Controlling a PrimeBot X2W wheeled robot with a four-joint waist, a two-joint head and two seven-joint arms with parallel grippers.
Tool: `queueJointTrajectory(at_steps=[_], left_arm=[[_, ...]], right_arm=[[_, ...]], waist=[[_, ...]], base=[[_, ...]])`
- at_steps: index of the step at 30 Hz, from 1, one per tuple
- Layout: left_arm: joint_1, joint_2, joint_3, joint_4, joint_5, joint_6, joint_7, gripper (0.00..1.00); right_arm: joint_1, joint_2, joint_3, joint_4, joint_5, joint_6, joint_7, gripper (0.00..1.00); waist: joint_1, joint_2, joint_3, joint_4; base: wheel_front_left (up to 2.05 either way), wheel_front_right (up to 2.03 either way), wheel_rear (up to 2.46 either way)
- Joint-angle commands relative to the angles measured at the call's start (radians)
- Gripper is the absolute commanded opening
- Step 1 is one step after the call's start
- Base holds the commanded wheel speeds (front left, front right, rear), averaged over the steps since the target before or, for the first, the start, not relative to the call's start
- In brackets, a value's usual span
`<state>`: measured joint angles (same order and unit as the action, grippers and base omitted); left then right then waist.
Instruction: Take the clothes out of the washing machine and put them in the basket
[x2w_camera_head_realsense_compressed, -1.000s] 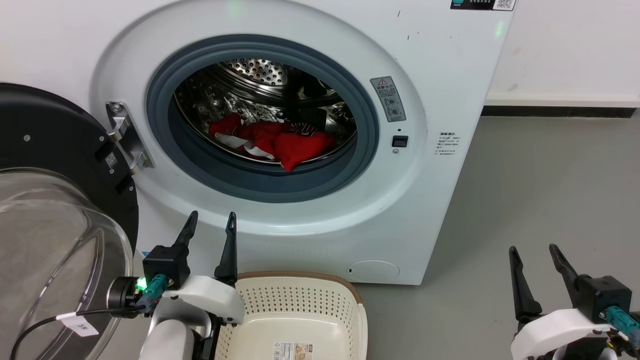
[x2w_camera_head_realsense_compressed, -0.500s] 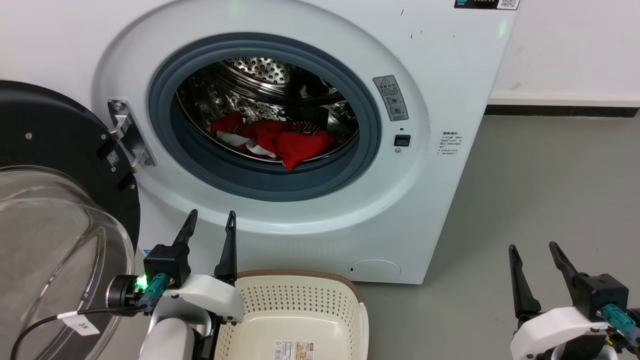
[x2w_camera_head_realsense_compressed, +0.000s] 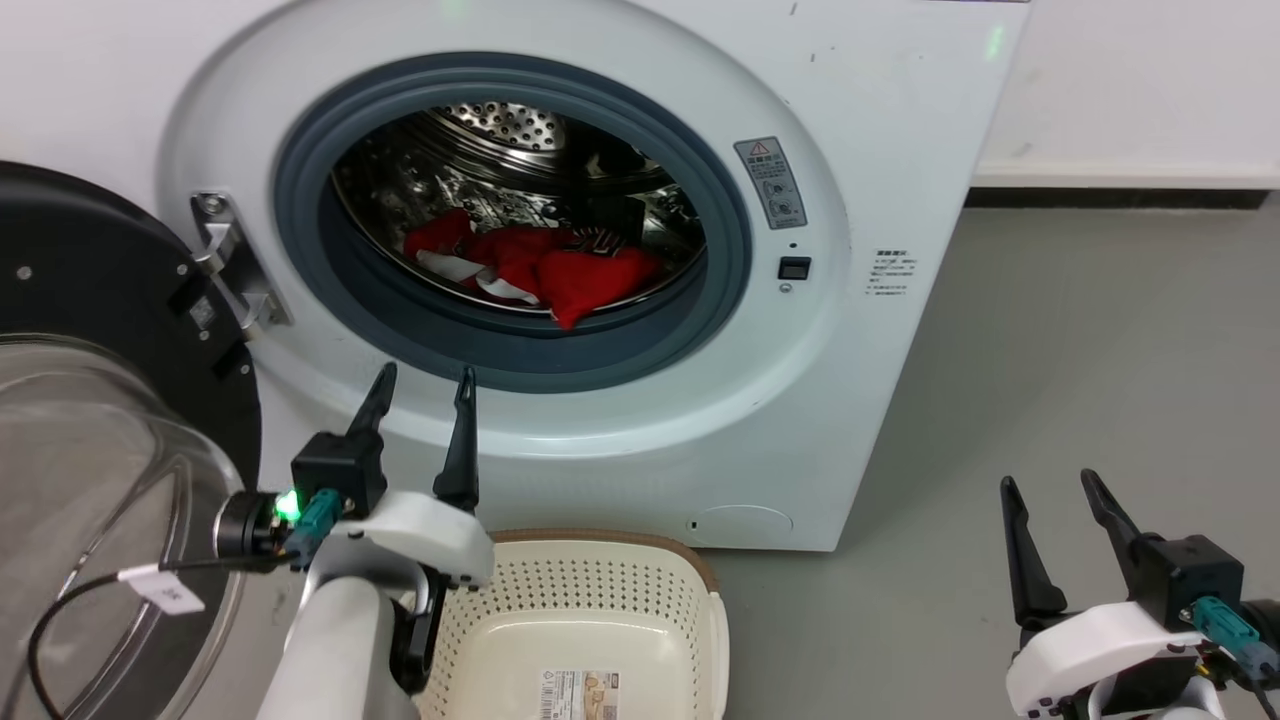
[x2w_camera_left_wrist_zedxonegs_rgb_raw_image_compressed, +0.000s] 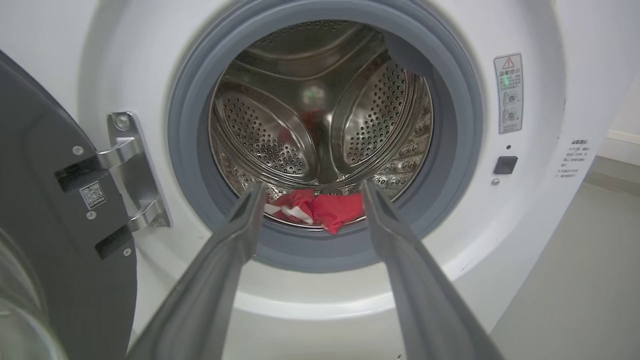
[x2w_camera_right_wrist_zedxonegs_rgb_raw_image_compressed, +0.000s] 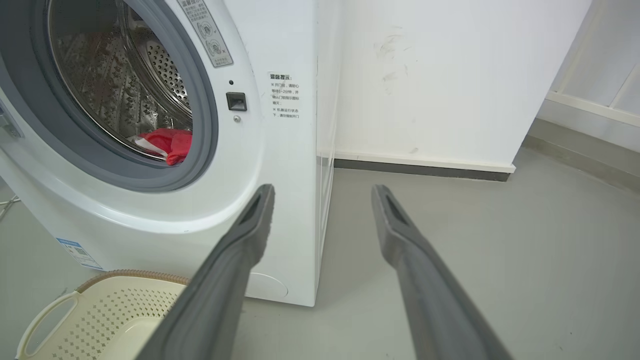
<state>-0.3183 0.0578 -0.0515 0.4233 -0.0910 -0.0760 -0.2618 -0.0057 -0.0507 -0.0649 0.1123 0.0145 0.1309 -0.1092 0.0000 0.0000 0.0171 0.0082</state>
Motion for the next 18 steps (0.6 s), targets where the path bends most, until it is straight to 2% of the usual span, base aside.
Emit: queueJointTrajectory(at_steps=[1,8,18], left_arm=[[-0.028,0.002,0.000,0.011,0.006,0.000,-0.005,1.00],[-0.188,0.026,0.002,0.150,0.002,-0.002,0.002,1.00],[-0.462,0.128,0.016,0.388,-0.005,-0.015,0.079,1.00]], right_arm=[[-0.017,0.001,0.006,-0.003,0.004,0.000,0.001,1.00],[-0.045,0.001,0.036,-0.009,0.028,0.000,-0.004,1.00],[-0.113,0.001,0.094,0.009,0.077,0.000,-0.045,1.00]], waist=[[0.0000,0.0000,0.012,-0.018],[0.0000,0.0000,0.062,-0.103],[0.0000,0.0000,0.198,-0.214]], base=[[0.00,0.00,0.00],[0.00,0.00,0.00],[0.00,0.00,0.00]])
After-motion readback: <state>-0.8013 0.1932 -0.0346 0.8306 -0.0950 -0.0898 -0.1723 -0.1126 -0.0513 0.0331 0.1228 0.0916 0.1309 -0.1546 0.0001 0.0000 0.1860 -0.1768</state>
